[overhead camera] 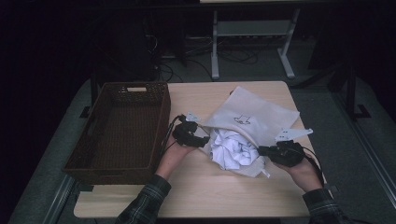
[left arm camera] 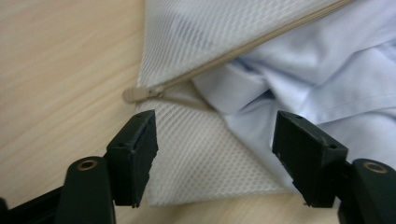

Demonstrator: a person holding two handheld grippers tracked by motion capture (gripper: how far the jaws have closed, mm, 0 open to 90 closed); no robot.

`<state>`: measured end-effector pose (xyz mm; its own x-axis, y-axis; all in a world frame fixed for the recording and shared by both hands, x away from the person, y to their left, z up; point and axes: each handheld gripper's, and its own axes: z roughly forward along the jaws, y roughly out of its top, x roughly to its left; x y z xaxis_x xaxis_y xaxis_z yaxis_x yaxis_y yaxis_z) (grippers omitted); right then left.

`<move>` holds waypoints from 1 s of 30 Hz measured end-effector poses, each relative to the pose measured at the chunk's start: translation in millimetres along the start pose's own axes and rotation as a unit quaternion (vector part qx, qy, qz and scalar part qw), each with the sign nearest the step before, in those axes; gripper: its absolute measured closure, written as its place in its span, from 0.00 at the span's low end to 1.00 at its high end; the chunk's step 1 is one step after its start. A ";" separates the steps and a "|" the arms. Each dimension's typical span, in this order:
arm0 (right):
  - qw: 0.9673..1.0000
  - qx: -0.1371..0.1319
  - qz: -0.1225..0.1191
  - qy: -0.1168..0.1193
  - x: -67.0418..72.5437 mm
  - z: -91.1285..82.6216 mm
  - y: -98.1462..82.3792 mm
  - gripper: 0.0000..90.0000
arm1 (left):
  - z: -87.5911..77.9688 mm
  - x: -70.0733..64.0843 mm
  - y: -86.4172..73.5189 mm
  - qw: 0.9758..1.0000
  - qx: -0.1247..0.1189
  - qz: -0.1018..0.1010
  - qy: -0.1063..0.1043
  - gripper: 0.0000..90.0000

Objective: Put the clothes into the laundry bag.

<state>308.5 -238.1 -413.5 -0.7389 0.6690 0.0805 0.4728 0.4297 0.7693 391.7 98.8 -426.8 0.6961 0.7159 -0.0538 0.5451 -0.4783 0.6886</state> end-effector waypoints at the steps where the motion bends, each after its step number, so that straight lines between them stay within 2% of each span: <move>1: 1.000 0.000 0.000 0.000 -0.1 0.0 -0.1 0.96 | 2.0 1.5 -1.1 1.000 0.002 -0.004 0.003 0.32; 6: 1.000 0.001 0.000 0.001 -0.8 -0.1 -0.4 0.96 | 12.6 11.4 -5.7 0.999 0.019 -0.027 0.013 0.31; 12: 1.000 0.000 0.001 0.000 -2.5 -0.2 -1.1 0.96 | 23.4 17.9 -9.9 0.998 0.037 -0.040 0.010 0.34; 14: 1.000 0.001 0.002 -0.002 -3.2 -0.7 -1.4 0.96 | 24.4 18.2 -10.3 0.998 0.038 -0.041 0.010 0.39; 25: 1.000 0.000 0.006 -0.008 -6.6 -2.7 -2.7 0.96 | 24.6 15.9 -12.7 0.998 0.053 -0.045 -0.002 0.81; 26: 1.000 -0.001 0.006 -0.008 -7.2 -2.9 -2.9 0.96 | 23.2 14.2 -13.5 0.998 0.053 -0.042 -0.005 0.81; 27: 1.000 0.000 0.008 -0.011 -8.3 -3.7 -3.3 0.96 | 22.8 13.5 -13.8 0.998 0.053 -0.040 -0.007 0.87; 29: 1.000 -0.001 0.007 -0.011 -9.0 -3.9 -3.5 0.96 | 22.3 11.1 -14.4 0.998 0.052 -0.038 -0.008 0.90; 30: 1.000 -0.001 0.009 -0.014 -9.7 -4.3 -3.7 0.96 | 20.7 6.9 -15.3 0.998 0.052 -0.030 -0.007 0.90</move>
<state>311.9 -248.8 -414.4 -0.7172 0.6926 0.0763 0.4844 0.4168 0.7692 397.9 100.5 -452.7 0.6670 0.7377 -0.1042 0.6314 -0.4855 0.6046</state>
